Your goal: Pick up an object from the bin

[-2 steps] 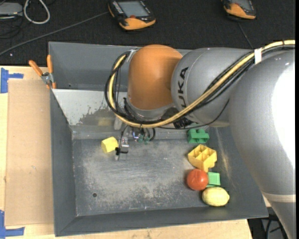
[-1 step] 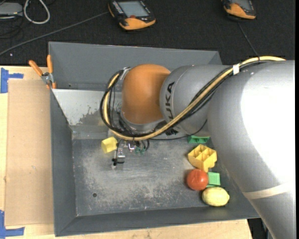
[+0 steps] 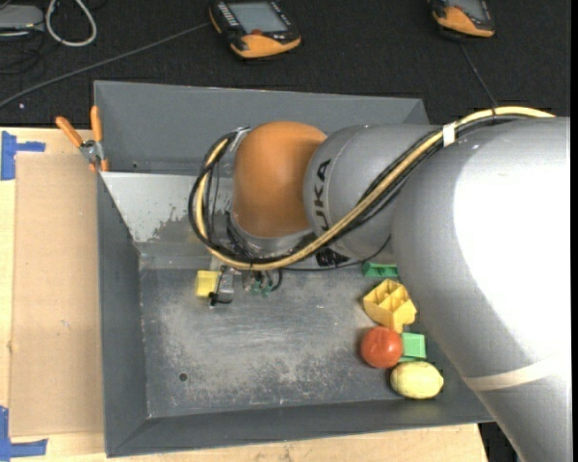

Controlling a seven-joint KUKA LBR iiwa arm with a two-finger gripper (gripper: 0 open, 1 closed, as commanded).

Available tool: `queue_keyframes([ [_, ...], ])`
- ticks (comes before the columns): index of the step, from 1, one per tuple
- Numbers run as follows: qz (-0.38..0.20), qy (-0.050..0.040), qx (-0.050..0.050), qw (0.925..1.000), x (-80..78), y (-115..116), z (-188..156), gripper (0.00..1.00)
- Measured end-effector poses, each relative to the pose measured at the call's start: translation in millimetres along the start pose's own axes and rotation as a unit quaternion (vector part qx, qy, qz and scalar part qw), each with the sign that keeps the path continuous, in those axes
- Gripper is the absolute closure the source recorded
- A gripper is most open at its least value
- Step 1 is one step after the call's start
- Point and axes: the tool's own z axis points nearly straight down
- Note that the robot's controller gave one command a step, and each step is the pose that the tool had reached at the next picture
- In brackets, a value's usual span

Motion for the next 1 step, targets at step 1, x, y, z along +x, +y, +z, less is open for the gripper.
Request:
queue_keyframes([
  [1, 0.0, 0.0, 0.0, 1.0, 0.0, 0.0, 0.0, 1.0],
])
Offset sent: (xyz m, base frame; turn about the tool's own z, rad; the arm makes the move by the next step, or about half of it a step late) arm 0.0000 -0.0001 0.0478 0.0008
